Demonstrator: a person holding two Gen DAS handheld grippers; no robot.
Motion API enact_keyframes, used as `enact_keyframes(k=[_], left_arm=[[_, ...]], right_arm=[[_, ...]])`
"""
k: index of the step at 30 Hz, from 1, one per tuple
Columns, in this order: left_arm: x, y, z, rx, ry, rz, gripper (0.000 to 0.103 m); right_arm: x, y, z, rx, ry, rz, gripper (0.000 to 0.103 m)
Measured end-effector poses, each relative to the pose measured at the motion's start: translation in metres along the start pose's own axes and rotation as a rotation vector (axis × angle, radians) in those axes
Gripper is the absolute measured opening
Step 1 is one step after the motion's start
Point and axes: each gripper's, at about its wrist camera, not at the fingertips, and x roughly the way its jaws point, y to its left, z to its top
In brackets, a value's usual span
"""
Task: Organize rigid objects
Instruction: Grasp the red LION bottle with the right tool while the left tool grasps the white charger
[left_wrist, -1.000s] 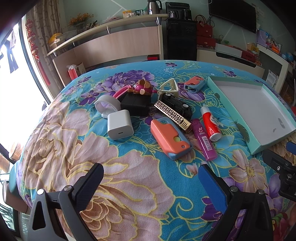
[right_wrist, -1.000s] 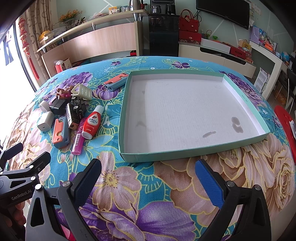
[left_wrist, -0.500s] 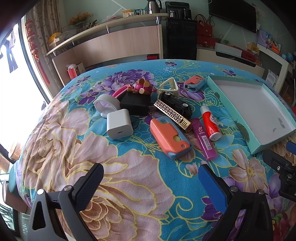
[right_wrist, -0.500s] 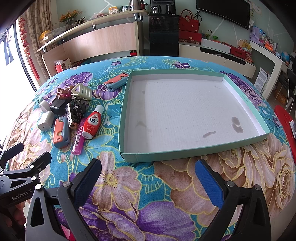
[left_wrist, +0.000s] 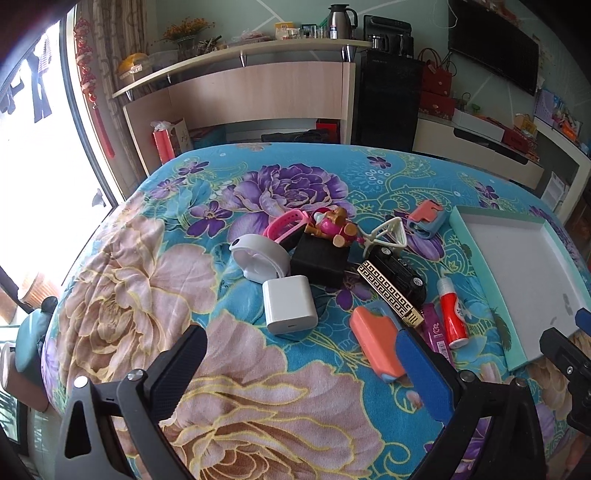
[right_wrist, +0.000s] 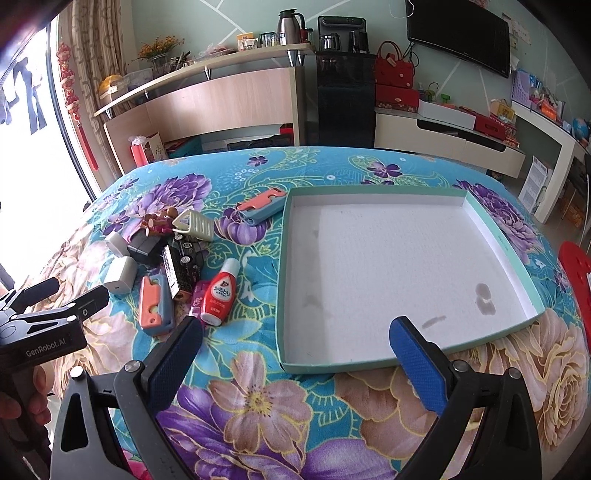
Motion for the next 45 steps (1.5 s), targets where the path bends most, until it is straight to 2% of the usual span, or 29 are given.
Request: enact_keyframes(k=[6, 12, 17, 21, 24, 26, 29, 31, 35, 45], left_arm=[[0.027, 0.015, 0.018, -0.100, 0.090, -0.010, 0.102], [0.041, 0.015, 0.036, -0.157, 0.106, 0.026, 0.100], [0.050, 0.012, 0.039, -0.203, 0.114, 0.045, 0.100], [0.056, 0.005, 0.032, -0.180, 0.105, 0.058, 0.100], [0.061, 0.006, 0.024, -0.180, 0.114, 0.052, 0.100], [0.063, 0.006, 0.021, -0.181, 0.119, 0.043, 0.099], [0.068, 0.007, 0.018, -0.172, 0.124, 0.051, 0.098], [0.070, 0.008, 0.017, -0.176, 0.128, 0.057, 0.096], [0.073, 0.009, 0.016, -0.180, 0.135, 0.041, 0.092], [0.090, 0.013, 0.010, -0.181, 0.180, 0.055, 0.079]], right_arm=[[0.013, 0.023, 0.024, -0.034, 0.008, 0.058, 0.101], [0.035, 0.037, 0.040, -0.047, 0.041, 0.104, 0.098], [0.050, 0.043, 0.055, -0.048, 0.032, 0.104, 0.079], [0.059, 0.043, 0.062, -0.046, 0.023, 0.104, 0.076], [0.063, 0.039, 0.056, -0.030, 0.036, 0.129, 0.074], [0.069, 0.039, 0.049, -0.035, 0.063, 0.110, 0.073], [0.077, 0.042, 0.039, -0.044, 0.111, 0.128, 0.066], [0.081, 0.045, 0.034, -0.052, 0.132, 0.154, 0.064], [0.090, 0.049, 0.024, -0.065, 0.166, 0.171, 0.049], [0.101, 0.054, 0.017, -0.075, 0.200, 0.179, 0.035]])
